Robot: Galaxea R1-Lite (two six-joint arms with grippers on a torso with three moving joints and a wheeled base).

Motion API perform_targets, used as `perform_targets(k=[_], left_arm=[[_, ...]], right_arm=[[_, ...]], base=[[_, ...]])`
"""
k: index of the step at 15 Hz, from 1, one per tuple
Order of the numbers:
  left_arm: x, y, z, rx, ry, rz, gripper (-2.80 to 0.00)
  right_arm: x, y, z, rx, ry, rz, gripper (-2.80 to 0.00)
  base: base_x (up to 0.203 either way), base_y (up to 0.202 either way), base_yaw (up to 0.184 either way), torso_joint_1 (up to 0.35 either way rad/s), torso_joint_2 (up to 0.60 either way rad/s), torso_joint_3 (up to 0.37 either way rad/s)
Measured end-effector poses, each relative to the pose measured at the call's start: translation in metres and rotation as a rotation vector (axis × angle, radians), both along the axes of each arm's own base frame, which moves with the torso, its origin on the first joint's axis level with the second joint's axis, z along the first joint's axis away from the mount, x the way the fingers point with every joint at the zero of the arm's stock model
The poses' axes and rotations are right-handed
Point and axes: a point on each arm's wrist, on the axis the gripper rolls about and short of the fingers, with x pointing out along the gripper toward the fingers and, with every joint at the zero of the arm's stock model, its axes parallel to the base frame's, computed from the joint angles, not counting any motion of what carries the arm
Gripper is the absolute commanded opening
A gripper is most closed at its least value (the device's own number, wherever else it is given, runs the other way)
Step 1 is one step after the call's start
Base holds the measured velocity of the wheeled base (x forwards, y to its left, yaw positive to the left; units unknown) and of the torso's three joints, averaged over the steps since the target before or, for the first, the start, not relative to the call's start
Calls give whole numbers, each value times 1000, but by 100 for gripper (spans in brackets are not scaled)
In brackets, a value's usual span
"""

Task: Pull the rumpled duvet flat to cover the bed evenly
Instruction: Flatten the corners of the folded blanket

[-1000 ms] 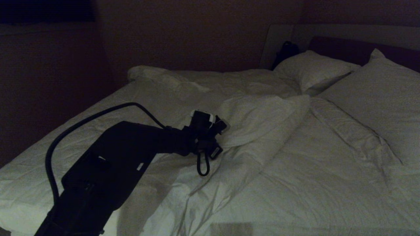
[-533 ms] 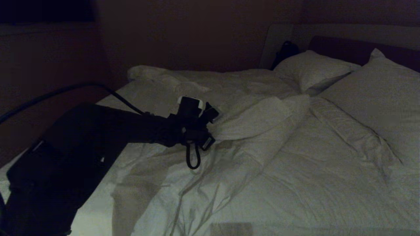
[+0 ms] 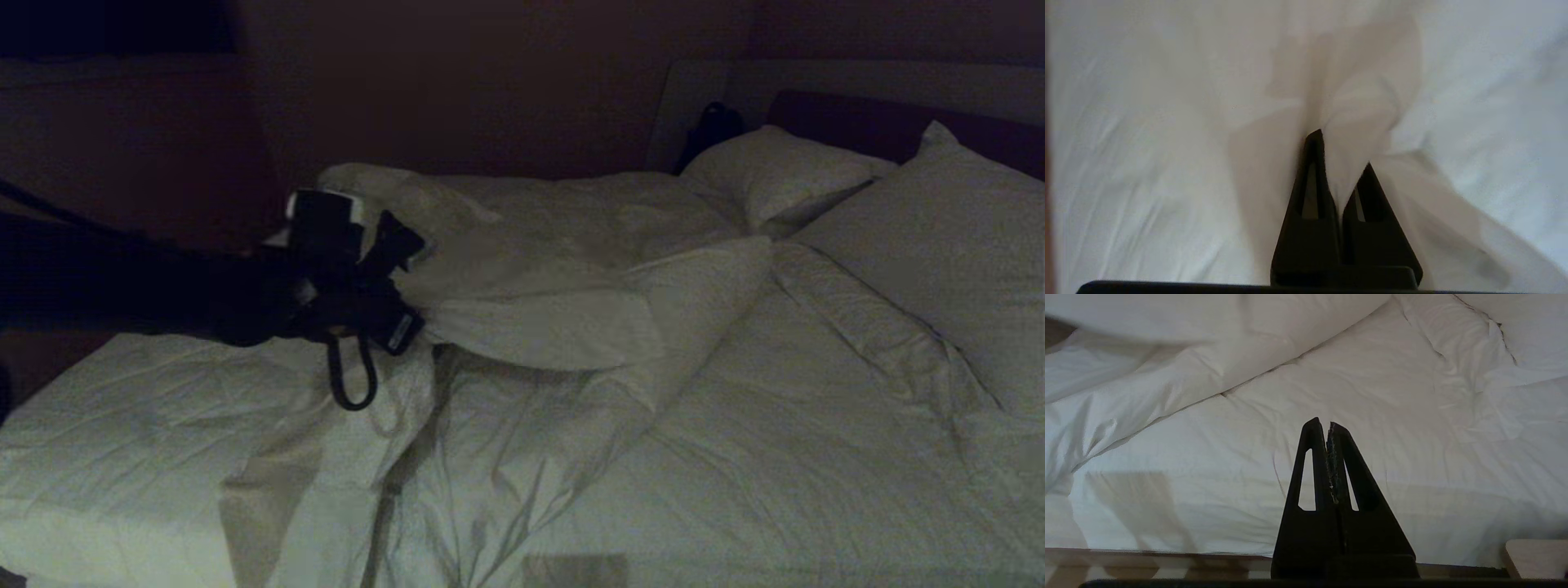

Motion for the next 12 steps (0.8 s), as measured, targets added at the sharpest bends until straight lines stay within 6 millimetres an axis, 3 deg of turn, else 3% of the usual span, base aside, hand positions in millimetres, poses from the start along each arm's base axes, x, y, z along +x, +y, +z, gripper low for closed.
perform_targets(k=[4,12], left_arm=[[-30,56,18,-29,-15,147,-280],[-90,113,26,-67,-25,332,-280]], right_arm=[[0,0,0,0,0,-1,-280],[0,0,0,0,0,-1,-280]], base=[[0,0,0,0,0,0],[0,0,0,0,0,0]])
